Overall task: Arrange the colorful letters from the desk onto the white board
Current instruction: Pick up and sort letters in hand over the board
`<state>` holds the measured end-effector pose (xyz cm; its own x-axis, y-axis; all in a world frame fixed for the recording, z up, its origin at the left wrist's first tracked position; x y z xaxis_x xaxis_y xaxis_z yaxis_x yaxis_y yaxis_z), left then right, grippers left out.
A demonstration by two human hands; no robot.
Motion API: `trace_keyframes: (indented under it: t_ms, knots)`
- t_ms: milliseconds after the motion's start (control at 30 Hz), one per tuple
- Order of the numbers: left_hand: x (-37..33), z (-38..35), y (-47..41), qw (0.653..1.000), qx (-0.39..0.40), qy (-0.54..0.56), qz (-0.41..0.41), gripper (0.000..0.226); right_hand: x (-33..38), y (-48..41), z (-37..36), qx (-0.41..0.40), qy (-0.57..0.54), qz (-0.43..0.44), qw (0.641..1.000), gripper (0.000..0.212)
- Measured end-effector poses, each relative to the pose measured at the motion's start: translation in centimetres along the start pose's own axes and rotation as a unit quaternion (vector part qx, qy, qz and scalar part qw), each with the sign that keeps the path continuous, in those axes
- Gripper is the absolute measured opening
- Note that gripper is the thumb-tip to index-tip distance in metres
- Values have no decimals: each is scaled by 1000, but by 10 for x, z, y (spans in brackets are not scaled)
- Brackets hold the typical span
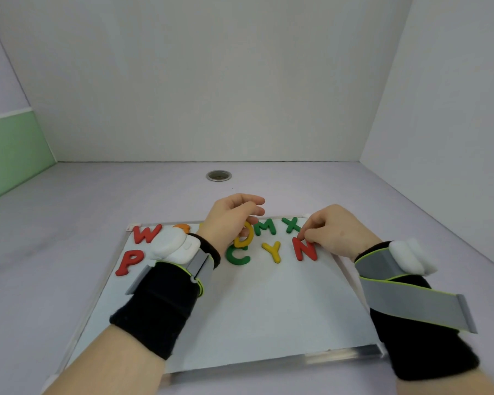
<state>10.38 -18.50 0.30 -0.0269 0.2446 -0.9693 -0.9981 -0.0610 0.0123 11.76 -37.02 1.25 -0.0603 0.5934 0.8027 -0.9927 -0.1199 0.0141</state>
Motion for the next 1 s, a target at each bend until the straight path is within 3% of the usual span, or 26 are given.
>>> trace_keyframes:
  t_ms: [300,433,533,700,800,1000]
  knots:
    - [1,0,2,1000,13,0,-26,41,6,1,-2,-41,-46,69,996,16]
    - [-5,1,4,992,37,104,-54,42,13,3,-13,-2,-93,106,990,5]
    - [-8,1,6,978,72,185,-66,45,19,8,-25,48,-157,100,981,12]
    - [-9,0,4,965,105,231,-59,45,24,12,-30,86,-273,89,954,12]
    - [-8,0,4,970,87,220,-50,41,25,12,-32,80,-276,89,954,11]
    - [-6,5,4,994,27,96,-48,16,29,13,-33,76,-282,102,951,12]
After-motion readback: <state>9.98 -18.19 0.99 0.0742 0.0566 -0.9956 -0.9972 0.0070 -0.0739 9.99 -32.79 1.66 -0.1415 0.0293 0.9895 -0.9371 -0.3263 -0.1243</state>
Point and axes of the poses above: each hand's wrist, its own y-axis away from the middle knuckle, its own z-axis out of the back of the hand, x = y × z, the point moved 2 cm from there along -y, towards the middle knuckle, and after that the axes turned 14 degrees about -y, right-handed, at the moved point
